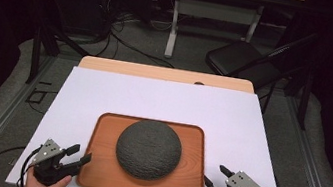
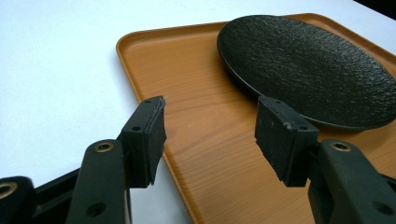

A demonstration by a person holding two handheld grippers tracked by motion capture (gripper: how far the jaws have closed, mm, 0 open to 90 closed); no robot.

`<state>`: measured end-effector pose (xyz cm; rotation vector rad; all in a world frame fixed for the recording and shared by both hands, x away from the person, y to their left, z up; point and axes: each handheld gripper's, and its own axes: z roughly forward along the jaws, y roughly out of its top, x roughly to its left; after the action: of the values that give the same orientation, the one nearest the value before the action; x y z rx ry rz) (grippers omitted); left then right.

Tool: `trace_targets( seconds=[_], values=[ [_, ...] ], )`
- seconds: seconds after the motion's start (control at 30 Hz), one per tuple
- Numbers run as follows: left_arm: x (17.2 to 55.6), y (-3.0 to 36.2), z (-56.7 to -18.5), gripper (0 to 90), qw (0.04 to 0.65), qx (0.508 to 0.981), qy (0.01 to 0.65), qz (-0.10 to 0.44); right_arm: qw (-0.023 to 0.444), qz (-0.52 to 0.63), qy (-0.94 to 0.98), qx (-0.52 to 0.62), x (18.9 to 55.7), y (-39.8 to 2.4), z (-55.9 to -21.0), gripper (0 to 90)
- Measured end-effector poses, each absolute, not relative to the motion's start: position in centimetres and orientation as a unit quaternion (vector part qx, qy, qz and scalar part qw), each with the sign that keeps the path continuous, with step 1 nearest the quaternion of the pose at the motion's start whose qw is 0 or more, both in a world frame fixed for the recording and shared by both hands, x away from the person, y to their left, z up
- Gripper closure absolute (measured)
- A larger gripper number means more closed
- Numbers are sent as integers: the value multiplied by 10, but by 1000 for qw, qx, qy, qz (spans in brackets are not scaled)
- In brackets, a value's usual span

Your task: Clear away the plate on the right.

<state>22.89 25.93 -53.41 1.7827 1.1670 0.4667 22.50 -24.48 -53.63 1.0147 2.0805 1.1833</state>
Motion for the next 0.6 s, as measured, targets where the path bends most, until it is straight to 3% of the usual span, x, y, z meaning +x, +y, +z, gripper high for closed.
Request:
trace_targets(
  seconds=[0.6],
  values=[
    [229,259,-534,432,461,726,473,191,262,435,763,400,233,-255,-540,359]
  ],
)
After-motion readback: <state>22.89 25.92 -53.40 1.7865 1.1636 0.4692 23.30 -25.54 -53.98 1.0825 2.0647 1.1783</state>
